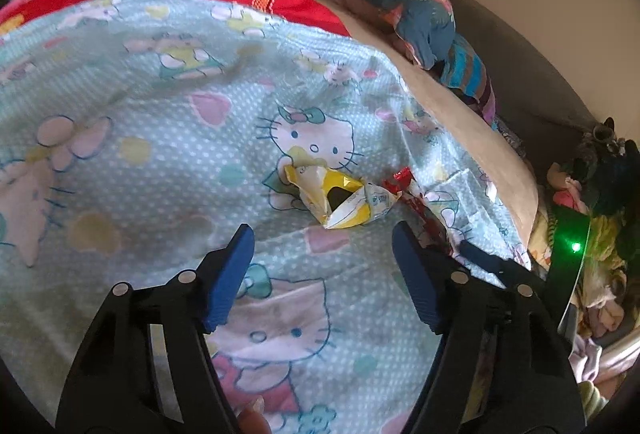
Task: Collect trash
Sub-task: 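Move both tools back toward the yellow wrapper and red candy stick, then grasp the yellow wrapper with left tool while right grasps red candy stick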
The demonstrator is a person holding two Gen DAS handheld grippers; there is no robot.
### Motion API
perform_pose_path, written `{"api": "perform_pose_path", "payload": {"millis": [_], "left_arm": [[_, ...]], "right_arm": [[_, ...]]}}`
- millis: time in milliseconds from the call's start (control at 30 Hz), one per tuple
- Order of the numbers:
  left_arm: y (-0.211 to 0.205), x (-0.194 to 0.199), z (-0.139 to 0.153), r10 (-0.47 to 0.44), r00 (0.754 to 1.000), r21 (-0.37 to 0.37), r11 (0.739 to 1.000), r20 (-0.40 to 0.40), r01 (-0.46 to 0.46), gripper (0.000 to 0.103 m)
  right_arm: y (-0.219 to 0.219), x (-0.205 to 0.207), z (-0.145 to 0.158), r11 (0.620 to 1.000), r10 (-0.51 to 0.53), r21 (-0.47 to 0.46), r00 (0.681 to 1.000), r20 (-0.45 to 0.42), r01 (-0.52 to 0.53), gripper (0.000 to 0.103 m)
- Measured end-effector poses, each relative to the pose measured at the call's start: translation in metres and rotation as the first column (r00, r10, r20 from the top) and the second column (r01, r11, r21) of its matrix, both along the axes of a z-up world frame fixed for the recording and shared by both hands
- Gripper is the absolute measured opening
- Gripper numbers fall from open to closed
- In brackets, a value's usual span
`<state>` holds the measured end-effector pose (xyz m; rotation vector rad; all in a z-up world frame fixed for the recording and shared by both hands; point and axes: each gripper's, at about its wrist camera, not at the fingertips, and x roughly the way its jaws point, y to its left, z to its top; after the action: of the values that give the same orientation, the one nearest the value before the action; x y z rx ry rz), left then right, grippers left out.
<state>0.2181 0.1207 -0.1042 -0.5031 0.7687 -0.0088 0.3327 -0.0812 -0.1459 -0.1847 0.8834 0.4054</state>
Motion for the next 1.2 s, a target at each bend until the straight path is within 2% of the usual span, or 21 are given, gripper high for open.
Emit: {"api": "perform_pose_path", "payload": {"millis": [33,100,200,267,333,400,500,667,867,1200], "left_arm": [[-0.001,0.004,-0.003,-0.003,1.000,-0.010,1.000,-0.004,0.003,0.062],[-0.001,0.011,-0.008,-0.007,1.000,-0.032,0.999,-0.011,0.007,0.059],[0.000,0.021,-0.016,0.006,1.000,-0.080,0.997,-0.017,-0.007,0.049],[0.002,0.026,-0.020,0.021,0.999,-0.114,0.993,-0.024,-0.024,0.048],[0.003,0.031,-0.024,0.032,0.999,-0.140,0.989,-0.036,-0.036,0.040],[0.003,0.033,-0.024,0.035,0.999,-0.146,0.988,-0.030,-0.039,0.015],[-0.001,0.031,-0.020,0.019,1.000,-0.118,0.993,-0.011,-0.020,0.008],[-0.017,0.014,-0.005,-0.039,0.998,-0.057,0.998,0.046,0.042,0.006],[-0.040,-0.016,0.016,-0.088,0.988,0.005,0.996,0.124,0.088,0.006],[-0.072,-0.051,0.053,-0.167,0.964,0.029,0.986,0.207,0.164,0.006]], "right_arm": [[0.001,0.000,-0.001,1.000,0.011,0.003,1.000,-0.005,-0.011,0.048],[0.002,-0.002,-0.002,1.000,0.023,0.011,1.000,-0.002,-0.023,0.028],[-0.003,-0.009,0.000,0.998,0.023,0.050,1.000,0.003,-0.023,0.027],[-0.010,-0.017,0.001,0.997,0.018,0.079,1.000,0.008,-0.018,0.027],[-0.017,-0.024,0.003,0.994,0.007,0.108,1.000,0.008,-0.008,0.027],[-0.026,-0.035,0.006,0.988,-0.011,0.153,1.000,0.007,0.010,0.027],[-0.037,-0.049,0.009,0.982,-0.038,0.187,0.999,0.021,0.033,0.027],[-0.053,-0.072,0.017,0.969,-0.087,0.237,0.995,0.052,0.073,0.027],[-0.078,-0.106,0.048,0.955,-0.133,0.284,0.979,0.156,0.084,0.027],[-0.125,-0.130,0.063,0.934,-0.212,0.321,0.967,0.143,0.157,0.027]]}}
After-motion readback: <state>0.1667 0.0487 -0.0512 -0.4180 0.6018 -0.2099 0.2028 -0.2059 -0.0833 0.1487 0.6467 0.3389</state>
